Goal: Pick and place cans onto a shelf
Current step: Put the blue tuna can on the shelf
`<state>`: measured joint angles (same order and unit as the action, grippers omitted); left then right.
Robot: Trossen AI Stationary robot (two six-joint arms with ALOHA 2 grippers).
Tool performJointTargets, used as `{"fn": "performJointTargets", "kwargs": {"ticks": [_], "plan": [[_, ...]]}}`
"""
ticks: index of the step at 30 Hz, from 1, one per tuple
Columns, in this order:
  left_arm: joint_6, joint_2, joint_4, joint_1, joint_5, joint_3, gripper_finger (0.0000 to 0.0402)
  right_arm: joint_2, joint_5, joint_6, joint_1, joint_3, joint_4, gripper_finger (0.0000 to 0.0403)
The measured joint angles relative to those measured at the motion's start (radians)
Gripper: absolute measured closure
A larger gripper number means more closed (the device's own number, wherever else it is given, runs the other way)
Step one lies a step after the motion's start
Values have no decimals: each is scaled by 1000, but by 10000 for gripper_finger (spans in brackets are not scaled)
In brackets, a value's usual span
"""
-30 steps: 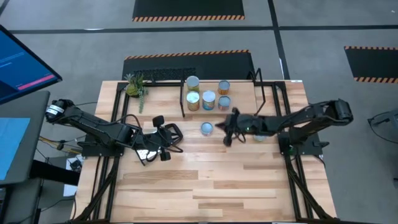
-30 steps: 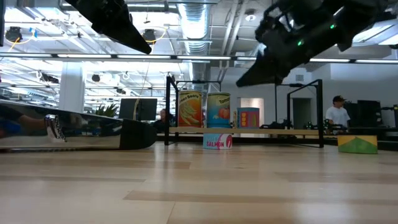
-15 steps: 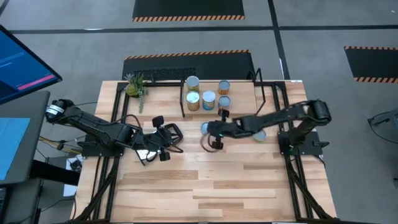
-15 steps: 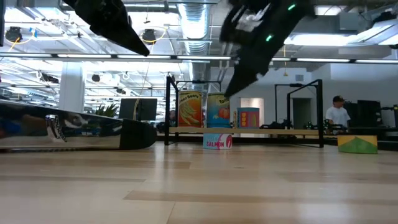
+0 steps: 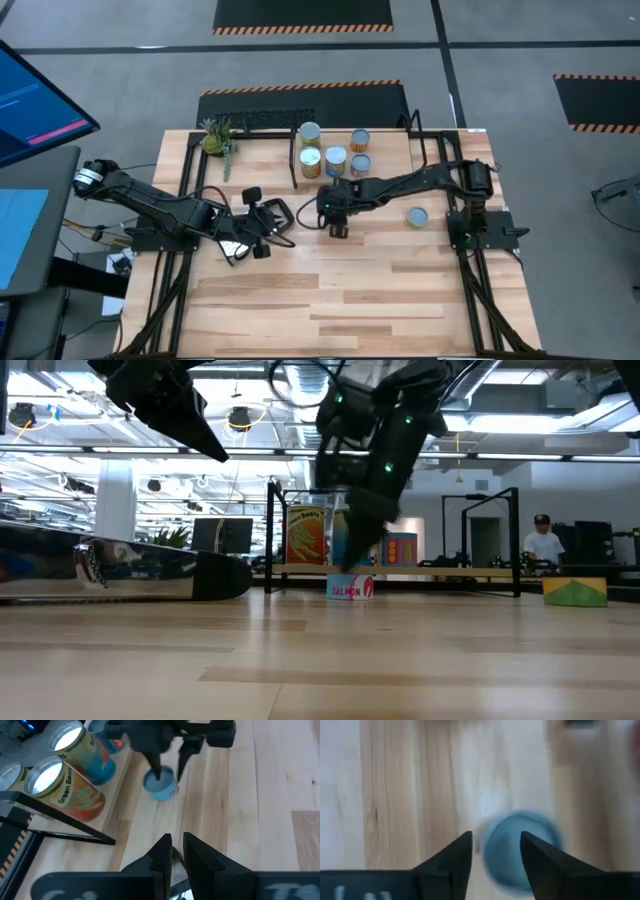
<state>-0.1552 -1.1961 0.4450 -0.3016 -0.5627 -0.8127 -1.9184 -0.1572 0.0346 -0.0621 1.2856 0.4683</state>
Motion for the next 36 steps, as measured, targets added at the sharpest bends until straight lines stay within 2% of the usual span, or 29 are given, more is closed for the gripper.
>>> {"fn": "performJointTargets", "kwargs": {"ticks": [5,9,13,17,18,20,25,29,32,36], "plan": [[-3,0,8,0,-2,0,363,-58,-3,-8,9,21,62,183],[-3,0,8,0,-2,0,363,-86,-44,-63,13,25,61,196],[-3,0,9,0,-2,0,363,-89,-109,-113,38,23,64,260],[-4,0,9,0,-2,0,363,-60,-125,-139,73,20,97,364],[-4,0,9,0,-2,0,363,-50,-120,-142,84,19,107,381],[-6,0,9,0,-2,0,363,-30,-128,-161,110,15,128,387],[-6,0,9,0,-2,0,363,99,-146,-239,170,19,272,396],[-6,0,9,0,-2,0,363,218,-187,-375,204,17,460,398],[-6,0,9,0,-2,0,363,324,-271,-471,208,18,607,398],[-6,0,9,0,-2,0,363,458,-441,-543,157,17,749,399]]}}
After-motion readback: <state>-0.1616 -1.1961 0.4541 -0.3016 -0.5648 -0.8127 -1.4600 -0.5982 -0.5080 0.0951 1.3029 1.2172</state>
